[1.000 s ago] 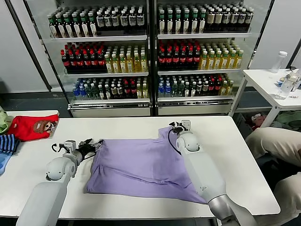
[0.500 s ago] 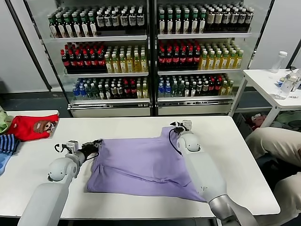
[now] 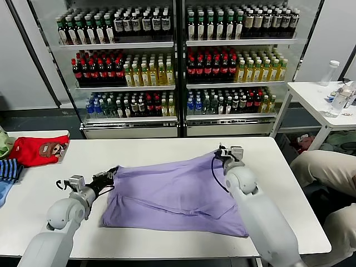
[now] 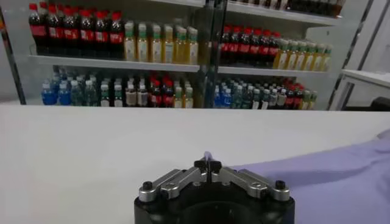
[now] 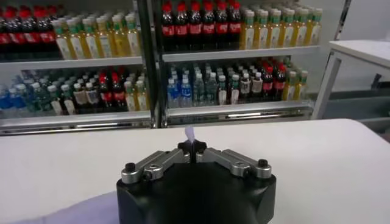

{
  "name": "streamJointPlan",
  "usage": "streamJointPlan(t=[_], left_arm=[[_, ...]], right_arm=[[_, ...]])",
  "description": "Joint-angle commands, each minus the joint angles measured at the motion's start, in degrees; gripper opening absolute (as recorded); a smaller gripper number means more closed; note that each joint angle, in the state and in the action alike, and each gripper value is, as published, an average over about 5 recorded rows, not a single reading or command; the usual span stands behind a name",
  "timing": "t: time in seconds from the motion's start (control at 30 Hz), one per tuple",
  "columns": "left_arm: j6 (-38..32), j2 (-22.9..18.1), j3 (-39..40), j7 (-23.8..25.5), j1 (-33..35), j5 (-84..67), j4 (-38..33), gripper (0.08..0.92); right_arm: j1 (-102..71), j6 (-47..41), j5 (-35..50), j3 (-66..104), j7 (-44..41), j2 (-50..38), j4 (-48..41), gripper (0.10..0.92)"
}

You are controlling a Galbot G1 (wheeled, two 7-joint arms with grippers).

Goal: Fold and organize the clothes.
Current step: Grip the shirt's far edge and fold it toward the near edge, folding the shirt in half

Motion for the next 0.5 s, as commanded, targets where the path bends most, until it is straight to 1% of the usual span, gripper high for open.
streamJointPlan(t=[0.03, 0.33, 0.5], left_arm=[[-2.6, 0.4, -2.7, -0.3, 8.4, -1.8, -6.3, 0.083], [-3.2, -1.2, -3.7, -1.4, 11.5, 1.8, -9.4, 0.083], [-1.9, -0.9, -4.0, -1.4, 12.9, 2.1, -11.5, 0.083]], right_arm=[[-12.2, -0.8, 2.1, 1.2, 1.3, -4.7, 14.2, 0.117], [-18.0, -0.7, 0.5, 2.3, 1.2, -5.3, 17.3, 0.117], [-20.1, -0.8, -0.2, 2.8, 1.5, -6.2, 19.0, 0.117]])
